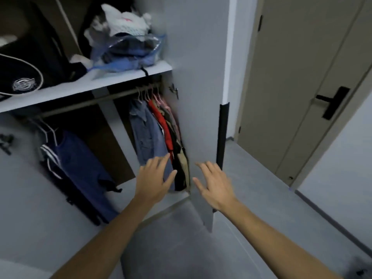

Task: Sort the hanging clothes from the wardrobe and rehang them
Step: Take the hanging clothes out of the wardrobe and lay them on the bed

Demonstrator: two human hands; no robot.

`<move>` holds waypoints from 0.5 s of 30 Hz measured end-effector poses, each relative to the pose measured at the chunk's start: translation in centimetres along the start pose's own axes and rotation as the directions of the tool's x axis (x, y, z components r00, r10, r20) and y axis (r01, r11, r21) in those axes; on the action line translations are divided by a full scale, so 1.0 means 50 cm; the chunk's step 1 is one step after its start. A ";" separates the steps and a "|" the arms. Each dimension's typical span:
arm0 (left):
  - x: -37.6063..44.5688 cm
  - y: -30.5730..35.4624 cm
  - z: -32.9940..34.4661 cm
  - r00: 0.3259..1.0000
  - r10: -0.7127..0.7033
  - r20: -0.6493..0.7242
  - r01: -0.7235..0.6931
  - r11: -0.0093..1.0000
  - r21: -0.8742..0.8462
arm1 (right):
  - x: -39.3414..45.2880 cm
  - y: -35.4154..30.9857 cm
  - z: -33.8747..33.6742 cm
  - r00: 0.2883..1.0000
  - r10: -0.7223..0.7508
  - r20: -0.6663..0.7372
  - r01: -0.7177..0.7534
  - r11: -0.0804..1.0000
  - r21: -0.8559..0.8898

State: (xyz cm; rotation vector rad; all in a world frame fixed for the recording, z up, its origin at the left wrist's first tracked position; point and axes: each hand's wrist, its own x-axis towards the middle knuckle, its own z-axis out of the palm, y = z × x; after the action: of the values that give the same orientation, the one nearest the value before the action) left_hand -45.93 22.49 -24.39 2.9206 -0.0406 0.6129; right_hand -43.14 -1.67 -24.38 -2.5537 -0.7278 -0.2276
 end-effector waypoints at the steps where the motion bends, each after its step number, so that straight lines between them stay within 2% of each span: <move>1: 0.004 -0.037 -0.001 1.000 -0.029 -0.011 0.029 1.000 0.004 | 0.029 -0.019 0.016 1.000 -0.017 0.011 0.017 1.000 0.000; 4: 0.031 -0.138 0.002 0.996 -0.082 -0.035 0.082 0.997 0.005 | 0.113 -0.062 0.058 0.999 -0.043 0.022 0.042 0.999 0.025; 9: 0.100 -0.276 0.015 0.992 -0.124 0.000 0.124 0.992 -0.007 | 0.253 -0.114 0.111 0.999 -0.035 0.028 0.034 0.999 0.039; 15: 0.185 -0.372 0.038 0.986 -0.162 0.031 0.163 0.986 -0.031 | 0.399 -0.140 0.155 1.000 -0.023 0.007 0.023 0.999 0.038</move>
State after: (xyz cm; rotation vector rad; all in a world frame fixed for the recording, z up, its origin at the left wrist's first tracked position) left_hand -35.60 40.59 -25.13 2.8629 0.1805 0.5392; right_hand -29.78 16.41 -22.79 -2.5125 -0.7573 -0.2092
